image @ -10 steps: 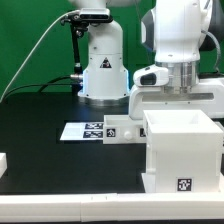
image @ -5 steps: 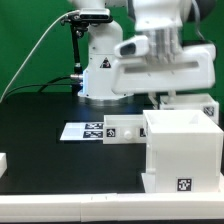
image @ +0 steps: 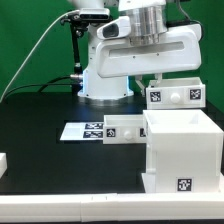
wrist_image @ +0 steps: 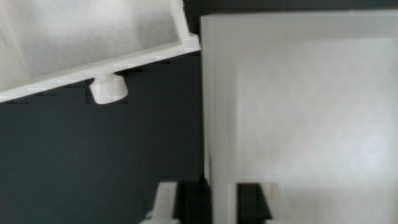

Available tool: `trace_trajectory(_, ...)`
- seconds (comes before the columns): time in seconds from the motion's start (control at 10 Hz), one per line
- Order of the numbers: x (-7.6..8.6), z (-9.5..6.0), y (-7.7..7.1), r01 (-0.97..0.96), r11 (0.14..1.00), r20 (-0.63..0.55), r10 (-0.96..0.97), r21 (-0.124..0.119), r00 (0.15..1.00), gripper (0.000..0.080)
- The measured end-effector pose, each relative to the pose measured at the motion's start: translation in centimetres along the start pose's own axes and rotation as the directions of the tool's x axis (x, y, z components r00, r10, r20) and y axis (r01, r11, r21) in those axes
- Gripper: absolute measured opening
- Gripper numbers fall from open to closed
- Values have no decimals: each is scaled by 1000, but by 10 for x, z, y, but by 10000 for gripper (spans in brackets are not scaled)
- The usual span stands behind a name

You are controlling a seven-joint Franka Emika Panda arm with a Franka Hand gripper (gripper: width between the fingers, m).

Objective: Assemble drawer

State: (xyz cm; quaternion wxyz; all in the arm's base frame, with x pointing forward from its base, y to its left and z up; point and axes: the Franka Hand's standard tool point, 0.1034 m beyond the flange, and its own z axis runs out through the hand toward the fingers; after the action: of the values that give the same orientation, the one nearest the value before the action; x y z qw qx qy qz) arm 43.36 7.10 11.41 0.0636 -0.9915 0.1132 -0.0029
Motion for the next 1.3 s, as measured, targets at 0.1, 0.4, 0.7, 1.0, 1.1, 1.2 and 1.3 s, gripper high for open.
trace_trajectory(0.1, -1, 0, 4, -51, 999, 1, 51, -2, 999, 38)
trace_trajectory(0.4, -18, -20, 54, -419, 907, 18, 420, -36, 908, 38)
trace_trajectory(0.7, -30, -20, 65, -602, 796, -14, 602, -62, 798, 38)
trace_trajectory(1.0, -28, -18, 70, -747, 662, -24, 748, -55, 664, 38)
trace_trajectory(1.1, -14, -15, 88, -813, 581, -32, 812, -37, 583, 38)
trace_trajectory(1.2, 1, -14, 104, -861, 508, -47, 859, -31, 509, 38)
trace_trajectory(1.3, 11, -12, 111, -880, 475, -64, 878, -16, 475, 38)
